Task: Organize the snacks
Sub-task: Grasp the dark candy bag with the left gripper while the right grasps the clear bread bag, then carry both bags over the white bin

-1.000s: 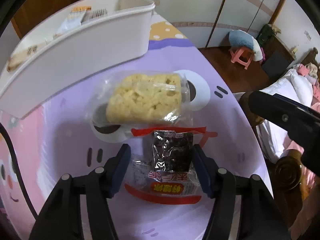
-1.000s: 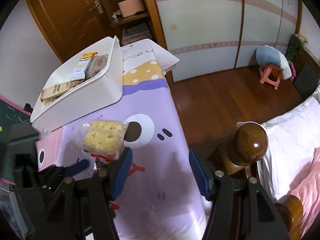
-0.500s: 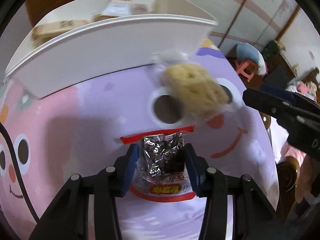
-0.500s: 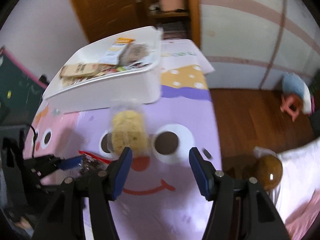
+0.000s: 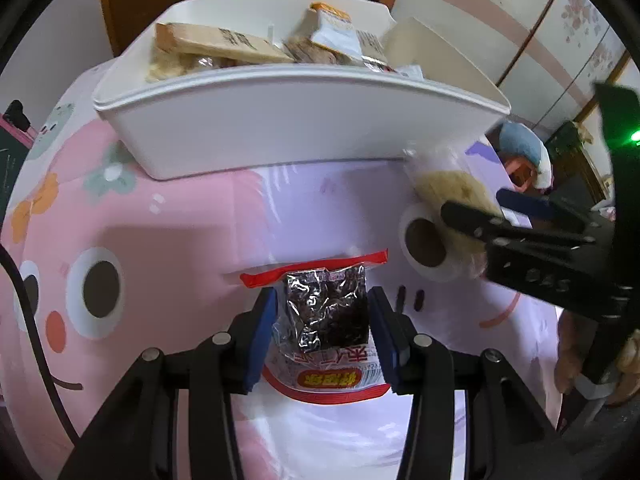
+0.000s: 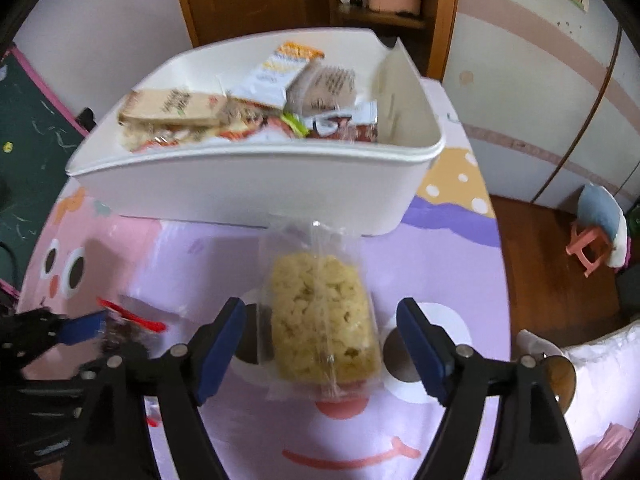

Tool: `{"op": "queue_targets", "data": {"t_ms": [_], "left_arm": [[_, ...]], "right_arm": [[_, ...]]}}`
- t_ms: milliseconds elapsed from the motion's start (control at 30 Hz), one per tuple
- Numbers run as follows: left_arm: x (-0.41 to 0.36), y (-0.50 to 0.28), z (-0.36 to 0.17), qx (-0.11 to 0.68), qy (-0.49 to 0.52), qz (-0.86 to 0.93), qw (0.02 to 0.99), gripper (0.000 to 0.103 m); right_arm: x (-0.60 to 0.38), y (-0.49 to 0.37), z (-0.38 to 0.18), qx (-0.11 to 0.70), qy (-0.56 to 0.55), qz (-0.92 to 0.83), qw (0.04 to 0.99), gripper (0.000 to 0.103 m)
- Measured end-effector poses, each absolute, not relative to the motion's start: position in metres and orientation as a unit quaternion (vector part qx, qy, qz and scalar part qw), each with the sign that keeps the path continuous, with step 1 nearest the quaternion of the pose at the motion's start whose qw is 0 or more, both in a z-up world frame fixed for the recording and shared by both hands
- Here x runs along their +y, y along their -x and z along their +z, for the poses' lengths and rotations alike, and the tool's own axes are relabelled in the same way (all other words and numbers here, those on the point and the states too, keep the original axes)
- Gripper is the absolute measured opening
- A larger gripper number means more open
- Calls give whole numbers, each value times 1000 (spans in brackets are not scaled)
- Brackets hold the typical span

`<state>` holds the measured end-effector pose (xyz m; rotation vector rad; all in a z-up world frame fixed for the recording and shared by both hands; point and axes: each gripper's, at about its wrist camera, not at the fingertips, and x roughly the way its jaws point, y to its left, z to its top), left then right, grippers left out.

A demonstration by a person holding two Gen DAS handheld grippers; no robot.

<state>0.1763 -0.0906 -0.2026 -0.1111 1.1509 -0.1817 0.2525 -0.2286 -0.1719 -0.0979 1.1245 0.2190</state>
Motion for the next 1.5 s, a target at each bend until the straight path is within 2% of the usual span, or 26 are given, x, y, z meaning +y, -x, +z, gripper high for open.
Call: {"op": "queue_targets", "data": {"t_ms": [167, 233, 500, 733, 1067, 1500], "left_arm": [[-78, -176, -199, 535, 66, -79, 838, 45], [-68, -174, -197, 534, 69, -78, 839, 45], [-60, -167, -179, 514, 72, -73, 852, 45], [-50, -158, -138, 481, 69, -78, 870, 45], [-33, -151, -49, 423, 34, -81, 902, 45], [-31, -208, 54, 360, -20, -53, 931, 45]], "right_arm": [[-223, -257, -185, 550, 62, 87, 828, 76], [-221, -257, -189, 559, 62, 89, 822, 58], [-218, -237, -179, 557, 50, 90, 824, 57], [-215, -202, -118, 509, 35, 129, 850, 57], [-196, -183, -18, 417, 32, 160, 894, 57], [-169, -215, 94, 301, 60, 158, 939, 57]]}}
